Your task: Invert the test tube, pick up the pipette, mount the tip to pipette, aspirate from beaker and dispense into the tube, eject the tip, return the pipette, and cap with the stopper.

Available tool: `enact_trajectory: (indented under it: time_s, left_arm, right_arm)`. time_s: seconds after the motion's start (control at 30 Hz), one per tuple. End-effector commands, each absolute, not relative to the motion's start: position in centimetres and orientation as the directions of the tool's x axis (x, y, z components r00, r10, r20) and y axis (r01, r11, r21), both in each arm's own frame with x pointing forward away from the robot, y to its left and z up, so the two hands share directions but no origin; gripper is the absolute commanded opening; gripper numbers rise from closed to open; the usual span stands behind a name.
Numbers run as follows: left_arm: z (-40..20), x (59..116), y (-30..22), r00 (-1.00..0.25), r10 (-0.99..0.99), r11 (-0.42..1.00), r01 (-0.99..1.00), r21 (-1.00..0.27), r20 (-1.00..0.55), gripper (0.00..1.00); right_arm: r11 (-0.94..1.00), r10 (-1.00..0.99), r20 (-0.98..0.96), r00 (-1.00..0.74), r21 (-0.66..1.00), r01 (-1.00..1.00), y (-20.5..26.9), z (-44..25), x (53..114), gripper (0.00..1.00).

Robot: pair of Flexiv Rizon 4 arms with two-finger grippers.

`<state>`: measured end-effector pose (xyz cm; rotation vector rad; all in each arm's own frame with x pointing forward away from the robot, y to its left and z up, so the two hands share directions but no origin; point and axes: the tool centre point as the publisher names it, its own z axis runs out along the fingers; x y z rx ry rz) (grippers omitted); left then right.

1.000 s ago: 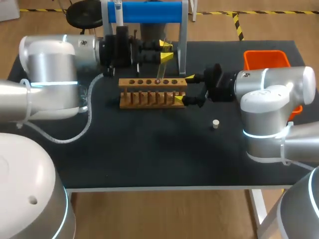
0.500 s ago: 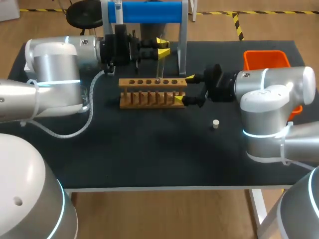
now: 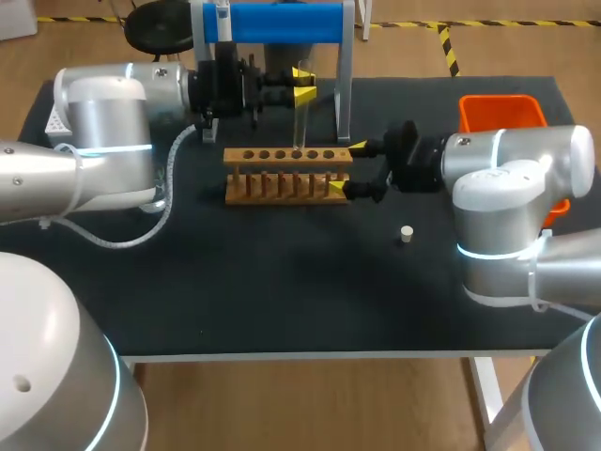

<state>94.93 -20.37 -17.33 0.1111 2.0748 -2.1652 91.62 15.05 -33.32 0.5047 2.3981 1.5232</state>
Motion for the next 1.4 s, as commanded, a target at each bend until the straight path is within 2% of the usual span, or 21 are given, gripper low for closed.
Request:
enact_trajectory:
  time_s: [0.03, 1.4]
  left_arm:
    - [-17.4, 95.1, -20.4, -0.988, -0.043, -0.040, 0.151, -0.988, -0.149, 0.00]
    - [-17.4, 95.1, -20.4, -0.988, -0.043, -0.040, 0.151, -0.988, -0.149, 0.00]
  right_arm:
    - [0.394, 0.420, -0.030, -0.907, 0.907, 0.153, 15.1, -33.3, 91.6, 1.00]
    - [0.430, 0.463, -0.076, -0.883, 0.891, 0.148, 16.3, -34.6, 92.4, 1.00]
